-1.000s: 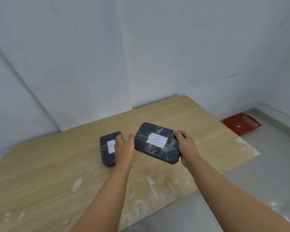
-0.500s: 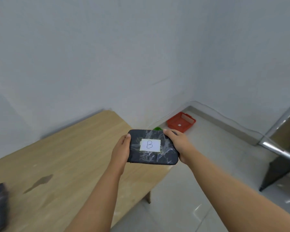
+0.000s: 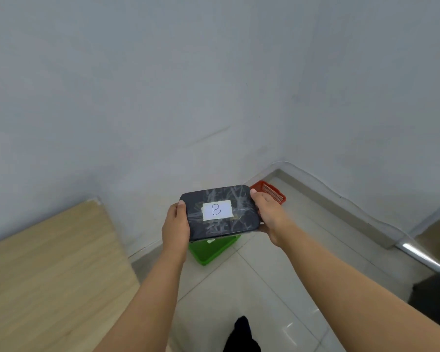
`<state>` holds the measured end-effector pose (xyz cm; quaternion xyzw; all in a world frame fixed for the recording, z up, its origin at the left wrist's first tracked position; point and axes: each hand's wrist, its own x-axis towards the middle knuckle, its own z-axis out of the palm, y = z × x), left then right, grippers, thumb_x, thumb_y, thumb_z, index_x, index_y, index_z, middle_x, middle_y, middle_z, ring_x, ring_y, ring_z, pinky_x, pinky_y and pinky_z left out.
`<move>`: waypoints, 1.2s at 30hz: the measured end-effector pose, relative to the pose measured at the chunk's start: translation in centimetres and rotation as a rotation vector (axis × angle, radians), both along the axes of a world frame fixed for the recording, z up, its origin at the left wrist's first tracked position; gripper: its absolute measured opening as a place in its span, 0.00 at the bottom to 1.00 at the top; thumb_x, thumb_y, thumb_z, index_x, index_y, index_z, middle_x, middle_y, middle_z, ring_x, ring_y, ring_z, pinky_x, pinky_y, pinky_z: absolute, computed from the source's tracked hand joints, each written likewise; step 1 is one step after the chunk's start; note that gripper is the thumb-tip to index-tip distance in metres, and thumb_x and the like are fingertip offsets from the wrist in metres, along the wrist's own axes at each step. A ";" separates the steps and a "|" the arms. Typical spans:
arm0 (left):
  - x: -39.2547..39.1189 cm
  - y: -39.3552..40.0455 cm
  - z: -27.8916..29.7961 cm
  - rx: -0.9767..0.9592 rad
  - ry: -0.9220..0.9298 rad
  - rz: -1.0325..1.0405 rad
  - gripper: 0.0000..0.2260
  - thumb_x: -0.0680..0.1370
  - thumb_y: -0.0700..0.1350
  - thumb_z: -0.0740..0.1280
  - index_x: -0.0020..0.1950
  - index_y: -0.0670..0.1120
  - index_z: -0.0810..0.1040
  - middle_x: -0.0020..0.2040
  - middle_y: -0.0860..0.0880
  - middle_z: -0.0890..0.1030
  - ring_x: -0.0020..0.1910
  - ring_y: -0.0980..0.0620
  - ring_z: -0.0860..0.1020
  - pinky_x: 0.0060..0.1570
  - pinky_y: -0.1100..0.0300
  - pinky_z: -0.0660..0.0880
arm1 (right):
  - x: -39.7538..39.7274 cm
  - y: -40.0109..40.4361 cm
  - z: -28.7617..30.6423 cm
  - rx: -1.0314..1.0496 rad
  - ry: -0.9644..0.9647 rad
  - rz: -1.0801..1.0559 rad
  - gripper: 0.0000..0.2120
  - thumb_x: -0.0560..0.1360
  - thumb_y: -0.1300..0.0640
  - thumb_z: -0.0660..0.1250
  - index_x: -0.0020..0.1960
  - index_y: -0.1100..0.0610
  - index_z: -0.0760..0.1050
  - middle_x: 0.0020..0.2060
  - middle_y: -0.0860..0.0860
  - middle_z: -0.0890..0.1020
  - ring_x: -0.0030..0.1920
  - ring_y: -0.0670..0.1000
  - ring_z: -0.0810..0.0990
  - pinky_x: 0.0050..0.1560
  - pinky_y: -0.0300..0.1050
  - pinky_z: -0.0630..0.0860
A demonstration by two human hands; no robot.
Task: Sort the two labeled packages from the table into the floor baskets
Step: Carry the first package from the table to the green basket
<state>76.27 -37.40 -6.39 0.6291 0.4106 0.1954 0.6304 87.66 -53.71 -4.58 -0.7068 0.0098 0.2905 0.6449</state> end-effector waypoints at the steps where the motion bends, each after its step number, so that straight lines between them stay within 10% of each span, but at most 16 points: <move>1: 2.3 0.5 -0.5 -0.001 0.001 0.012 0.15 0.79 0.57 0.54 0.54 0.51 0.75 0.46 0.53 0.78 0.51 0.47 0.77 0.58 0.48 0.75 | 2.4 0.6 -0.4 -0.001 0.002 -0.001 0.17 0.77 0.42 0.59 0.59 0.51 0.74 0.54 0.54 0.83 0.54 0.55 0.83 0.55 0.59 0.81; 9: 18.4 4.0 -3.5 -0.042 0.084 0.141 0.17 0.79 0.58 0.55 0.58 0.49 0.75 0.54 0.47 0.79 0.53 0.47 0.77 0.58 0.49 0.75 | 19.4 6.3 -4.2 -0.080 -0.030 0.062 0.17 0.82 0.47 0.53 0.63 0.53 0.73 0.51 0.51 0.80 0.50 0.51 0.80 0.45 0.43 0.77; 18: 29.7 8.3 -10.7 -0.119 0.156 0.323 0.13 0.79 0.54 0.62 0.57 0.47 0.71 0.56 0.47 0.77 0.54 0.48 0.78 0.46 0.53 0.80 | 33.4 14.5 -13.2 -0.183 -0.023 0.168 0.20 0.82 0.47 0.50 0.63 0.54 0.75 0.57 0.54 0.81 0.57 0.55 0.78 0.63 0.54 0.75; 26: 33.8 13.3 -28.9 -0.057 0.295 0.289 0.19 0.76 0.48 0.69 0.66 0.50 0.71 0.59 0.51 0.77 0.57 0.51 0.77 0.61 0.50 0.75 | 40.2 22.8 -32.8 -0.303 -0.032 0.351 0.19 0.81 0.48 0.51 0.61 0.56 0.75 0.56 0.58 0.81 0.57 0.58 0.79 0.62 0.59 0.76; 31: 34.3 15.3 -44.7 -0.066 0.338 0.329 0.19 0.75 0.46 0.70 0.66 0.49 0.73 0.60 0.48 0.78 0.56 0.48 0.78 0.61 0.49 0.75 | 41.1 25.6 -48.4 -0.389 -0.071 0.483 0.19 0.83 0.54 0.49 0.62 0.60 0.74 0.54 0.56 0.78 0.51 0.54 0.74 0.45 0.35 0.72; 36: 33.7 16.3 -60.3 -0.057 0.393 0.342 0.21 0.76 0.45 0.69 0.69 0.46 0.72 0.63 0.45 0.77 0.55 0.49 0.77 0.54 0.58 0.72 | 39.9 27.7 -64.2 -0.416 -0.064 0.508 0.21 0.83 0.54 0.49 0.67 0.62 0.72 0.62 0.62 0.78 0.61 0.61 0.76 0.61 0.47 0.72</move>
